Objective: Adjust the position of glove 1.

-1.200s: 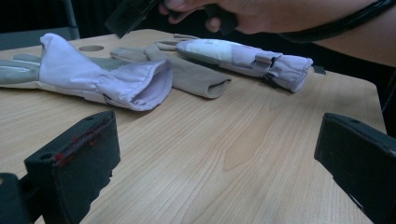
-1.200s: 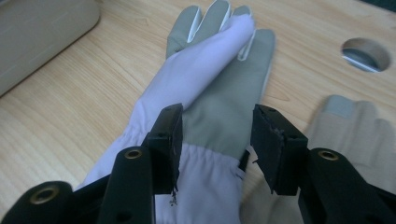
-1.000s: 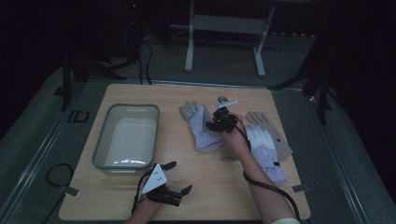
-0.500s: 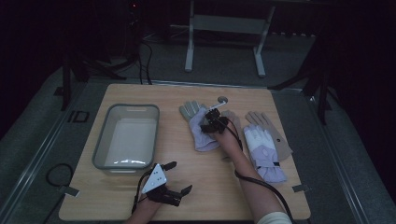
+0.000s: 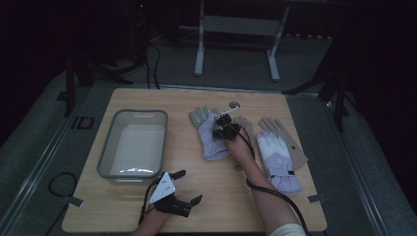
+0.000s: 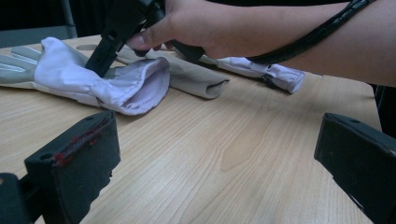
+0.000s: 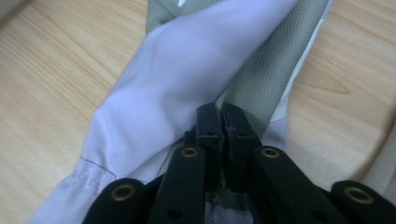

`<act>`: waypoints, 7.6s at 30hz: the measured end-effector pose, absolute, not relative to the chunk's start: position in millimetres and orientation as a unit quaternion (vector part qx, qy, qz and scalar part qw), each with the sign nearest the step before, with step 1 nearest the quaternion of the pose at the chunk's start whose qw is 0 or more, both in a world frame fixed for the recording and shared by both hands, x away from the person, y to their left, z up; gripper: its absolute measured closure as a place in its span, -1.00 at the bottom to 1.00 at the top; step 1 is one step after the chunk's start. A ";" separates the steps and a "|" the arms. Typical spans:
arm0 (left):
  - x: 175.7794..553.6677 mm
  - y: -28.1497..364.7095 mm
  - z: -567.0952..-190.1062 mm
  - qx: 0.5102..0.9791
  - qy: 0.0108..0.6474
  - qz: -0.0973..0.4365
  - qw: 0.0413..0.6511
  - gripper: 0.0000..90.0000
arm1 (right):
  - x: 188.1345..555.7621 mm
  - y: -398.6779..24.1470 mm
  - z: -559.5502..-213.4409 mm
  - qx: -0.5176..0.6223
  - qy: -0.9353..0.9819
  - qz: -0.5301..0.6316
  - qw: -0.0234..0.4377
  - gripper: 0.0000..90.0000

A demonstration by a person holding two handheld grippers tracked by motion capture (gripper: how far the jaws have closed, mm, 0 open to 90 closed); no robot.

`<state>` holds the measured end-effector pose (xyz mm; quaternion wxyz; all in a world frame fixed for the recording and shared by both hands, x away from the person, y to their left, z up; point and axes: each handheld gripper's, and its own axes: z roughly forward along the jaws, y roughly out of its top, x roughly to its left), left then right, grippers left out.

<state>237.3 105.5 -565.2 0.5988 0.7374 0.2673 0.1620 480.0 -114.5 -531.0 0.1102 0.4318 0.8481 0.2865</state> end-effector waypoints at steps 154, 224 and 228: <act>235.3 103.6 -565.0 0.739 0.265 0.176 0.593 -1.00 | 340.6 -205.8 -405.2 0.436 0.814 0.360 0.133 0.79; 237.0 101.9 -560.7 0.741 0.309 0.196 0.563 -1.00 | 348.1 -207.3 -478.4 0.324 0.824 0.445 0.131 -0.67; 236.4 100.3 -546.8 0.743 0.338 0.189 0.546 -0.99 | 342.7 -217.2 -484.2 0.341 0.827 0.434 0.106 -0.63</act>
